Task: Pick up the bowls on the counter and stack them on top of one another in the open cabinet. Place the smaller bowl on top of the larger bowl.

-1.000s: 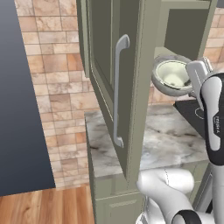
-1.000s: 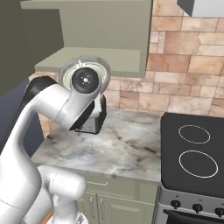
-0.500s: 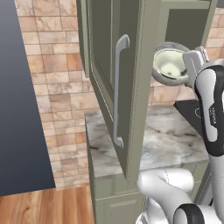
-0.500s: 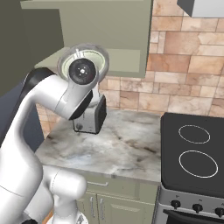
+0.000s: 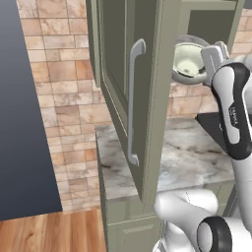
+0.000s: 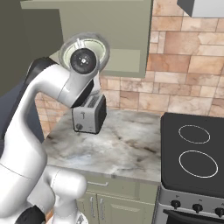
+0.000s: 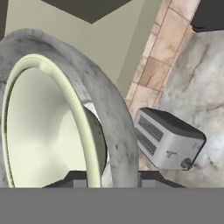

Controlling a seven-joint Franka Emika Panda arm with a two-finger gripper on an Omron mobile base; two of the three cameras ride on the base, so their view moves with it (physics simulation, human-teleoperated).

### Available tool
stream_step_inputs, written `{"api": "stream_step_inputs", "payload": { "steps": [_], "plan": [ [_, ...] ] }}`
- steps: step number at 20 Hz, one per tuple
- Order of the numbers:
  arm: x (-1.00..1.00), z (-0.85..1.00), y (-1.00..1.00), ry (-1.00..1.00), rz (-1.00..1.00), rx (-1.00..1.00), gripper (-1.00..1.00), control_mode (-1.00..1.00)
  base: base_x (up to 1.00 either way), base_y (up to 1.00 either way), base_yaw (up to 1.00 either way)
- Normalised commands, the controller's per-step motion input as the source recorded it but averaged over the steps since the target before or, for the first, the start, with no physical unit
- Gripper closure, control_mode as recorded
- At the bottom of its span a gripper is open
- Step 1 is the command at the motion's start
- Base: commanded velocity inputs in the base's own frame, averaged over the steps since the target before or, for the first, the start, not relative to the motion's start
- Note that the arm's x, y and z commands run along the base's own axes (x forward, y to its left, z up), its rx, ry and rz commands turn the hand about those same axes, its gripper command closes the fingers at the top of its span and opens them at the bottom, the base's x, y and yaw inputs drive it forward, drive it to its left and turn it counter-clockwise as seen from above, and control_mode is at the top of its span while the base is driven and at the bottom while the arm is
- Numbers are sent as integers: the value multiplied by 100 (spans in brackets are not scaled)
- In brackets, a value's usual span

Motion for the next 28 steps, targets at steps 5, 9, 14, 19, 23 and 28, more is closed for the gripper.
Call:
{"api": "stream_step_inputs", "payload": {
  "steps": [5, 9, 14, 19, 23, 28],
  "plan": [
    [30, 23, 2, -1, 0, 0, 100, -100, 0, 0, 0],
    [30, 11, 6, 0, 0, 0, 100, -100, 0, 0, 0],
    [4, 0, 0, 0, 2, 0, 100, -100, 0, 0, 0],
    [22, 0, 4, 5, 0, 0, 100, -100, 0, 0, 0],
    [30, 0, 11, 9, 1, 0, 100, -100, 0, 0, 0],
    [33, 0, 12, 10, 0, 1, 100, -100, 0, 0, 0]
  ]
}}
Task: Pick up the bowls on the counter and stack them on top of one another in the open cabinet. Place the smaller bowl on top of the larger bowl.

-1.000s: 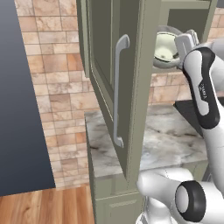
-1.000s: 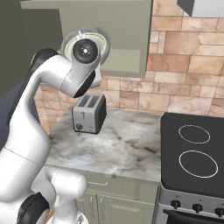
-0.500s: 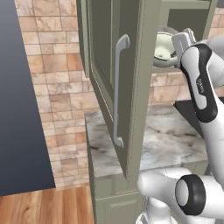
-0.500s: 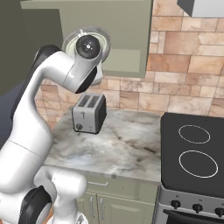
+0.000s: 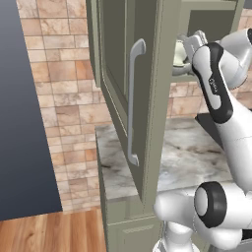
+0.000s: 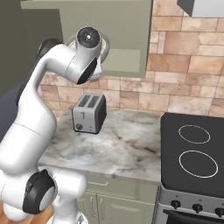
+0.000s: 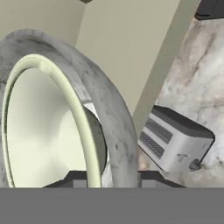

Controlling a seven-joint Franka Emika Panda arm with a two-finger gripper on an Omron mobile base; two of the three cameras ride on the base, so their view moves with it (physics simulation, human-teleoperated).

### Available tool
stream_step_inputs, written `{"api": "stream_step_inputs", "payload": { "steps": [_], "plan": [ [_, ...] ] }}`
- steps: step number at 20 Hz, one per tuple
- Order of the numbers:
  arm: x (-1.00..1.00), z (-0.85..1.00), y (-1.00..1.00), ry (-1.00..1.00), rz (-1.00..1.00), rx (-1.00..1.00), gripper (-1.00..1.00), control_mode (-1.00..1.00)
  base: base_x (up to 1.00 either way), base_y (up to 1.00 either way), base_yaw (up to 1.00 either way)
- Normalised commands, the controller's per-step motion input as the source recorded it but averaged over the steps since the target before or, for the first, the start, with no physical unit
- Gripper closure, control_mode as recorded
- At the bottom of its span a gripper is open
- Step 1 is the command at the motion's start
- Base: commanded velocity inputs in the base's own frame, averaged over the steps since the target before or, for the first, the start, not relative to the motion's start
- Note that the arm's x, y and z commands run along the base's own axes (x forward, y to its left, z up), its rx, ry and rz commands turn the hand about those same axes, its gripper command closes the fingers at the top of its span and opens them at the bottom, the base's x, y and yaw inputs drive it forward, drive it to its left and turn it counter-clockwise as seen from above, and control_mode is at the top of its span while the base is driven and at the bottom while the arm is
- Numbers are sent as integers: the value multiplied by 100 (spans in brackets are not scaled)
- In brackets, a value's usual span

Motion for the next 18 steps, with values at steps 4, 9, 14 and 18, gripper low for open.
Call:
{"api": "stream_step_inputs", "payload": {
  "steps": [4, 9, 14, 18],
  "plan": [
    [33, 0, 6, 8, 0, 3, 100, -100, 0, 0, 0],
    [31, 0, 3, 6, 0, 3, 100, -100, 0, 0, 0],
    [35, 0, 3, 5, 0, 3, 100, -100, 0, 0, 0],
    [36, 0, 1, 3, 0, 3, 100, -100, 0, 0, 0]
  ]
}}
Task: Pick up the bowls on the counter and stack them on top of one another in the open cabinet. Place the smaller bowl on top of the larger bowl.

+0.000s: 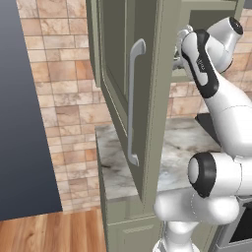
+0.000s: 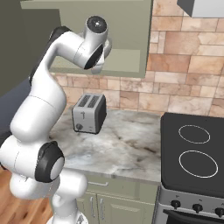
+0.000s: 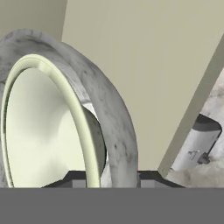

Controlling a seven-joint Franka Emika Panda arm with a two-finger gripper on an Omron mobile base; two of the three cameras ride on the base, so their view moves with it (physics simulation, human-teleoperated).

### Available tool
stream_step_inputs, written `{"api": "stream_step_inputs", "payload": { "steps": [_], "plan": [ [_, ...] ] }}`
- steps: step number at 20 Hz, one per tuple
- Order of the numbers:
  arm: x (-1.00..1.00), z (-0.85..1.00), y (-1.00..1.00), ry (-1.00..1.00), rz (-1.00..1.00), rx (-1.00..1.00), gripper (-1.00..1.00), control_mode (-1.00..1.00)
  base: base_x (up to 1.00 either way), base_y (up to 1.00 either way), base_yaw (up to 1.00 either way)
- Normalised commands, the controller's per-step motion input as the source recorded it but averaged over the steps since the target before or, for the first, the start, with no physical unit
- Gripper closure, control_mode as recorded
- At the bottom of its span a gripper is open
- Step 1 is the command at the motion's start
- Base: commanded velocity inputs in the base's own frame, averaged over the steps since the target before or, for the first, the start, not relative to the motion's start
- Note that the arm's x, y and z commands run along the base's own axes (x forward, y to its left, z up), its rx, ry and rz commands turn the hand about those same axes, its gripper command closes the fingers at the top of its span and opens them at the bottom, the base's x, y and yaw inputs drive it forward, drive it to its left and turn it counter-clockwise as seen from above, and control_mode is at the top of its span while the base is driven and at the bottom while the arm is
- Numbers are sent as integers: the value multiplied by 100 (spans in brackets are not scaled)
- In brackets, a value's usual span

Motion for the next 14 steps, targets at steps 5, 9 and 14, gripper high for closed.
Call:
{"api": "stream_step_inputs", "payload": {
  "steps": [5, 9, 14],
  "plan": [
    [42, 0, 2, 2, 0, 3, 100, -100, 0, 0, 0],
    [43, 0, 3, 0, 0, 4, 100, -100, 0, 0, 0],
    [46, 0, 7, 0, 0, 3, 100, -100, 0, 0, 0]
  ]
}}
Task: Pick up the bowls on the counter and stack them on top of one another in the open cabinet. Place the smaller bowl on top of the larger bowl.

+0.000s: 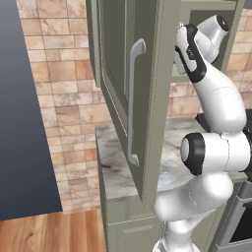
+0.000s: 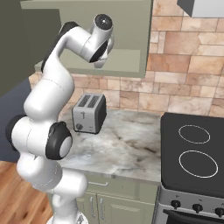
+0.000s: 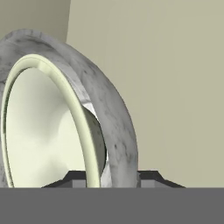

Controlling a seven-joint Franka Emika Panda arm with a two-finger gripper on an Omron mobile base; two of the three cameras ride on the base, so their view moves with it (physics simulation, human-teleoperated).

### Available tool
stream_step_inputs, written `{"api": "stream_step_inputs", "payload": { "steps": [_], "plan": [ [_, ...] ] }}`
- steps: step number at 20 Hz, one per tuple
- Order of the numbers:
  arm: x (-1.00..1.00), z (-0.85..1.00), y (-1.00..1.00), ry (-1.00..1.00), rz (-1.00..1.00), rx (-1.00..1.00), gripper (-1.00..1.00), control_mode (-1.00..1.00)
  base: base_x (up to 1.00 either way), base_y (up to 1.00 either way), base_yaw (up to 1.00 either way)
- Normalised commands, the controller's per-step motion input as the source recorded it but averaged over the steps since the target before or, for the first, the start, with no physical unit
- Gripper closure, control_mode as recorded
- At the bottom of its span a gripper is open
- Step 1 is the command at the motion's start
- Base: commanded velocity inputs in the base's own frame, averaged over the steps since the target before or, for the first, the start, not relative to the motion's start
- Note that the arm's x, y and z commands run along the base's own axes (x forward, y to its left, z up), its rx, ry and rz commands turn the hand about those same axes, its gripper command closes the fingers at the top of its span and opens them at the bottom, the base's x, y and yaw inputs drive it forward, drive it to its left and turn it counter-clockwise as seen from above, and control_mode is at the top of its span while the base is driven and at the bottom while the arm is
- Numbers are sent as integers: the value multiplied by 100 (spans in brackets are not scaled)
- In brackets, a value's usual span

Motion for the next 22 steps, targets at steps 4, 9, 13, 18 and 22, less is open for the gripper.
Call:
{"api": "stream_step_inputs", "payload": {
  "steps": [4, 9, 13, 18, 22],
  "plan": [
    [33, 0, 10, 1, 0, 1, 100, -100, 0, 0, 0],
    [26, 0, 8, 3, 0, 0, 100, -100, 0, 0, 0],
    [24, -1, 3, 4, 0, 0, 100, -100, 0, 0, 0],
    [14, -7, 0, 2, 0, 0, 100, -100, 0, 0, 0],
    [9, -13, 0, 2, 0, 0, 100, -100, 0, 0, 0]
  ]
}}
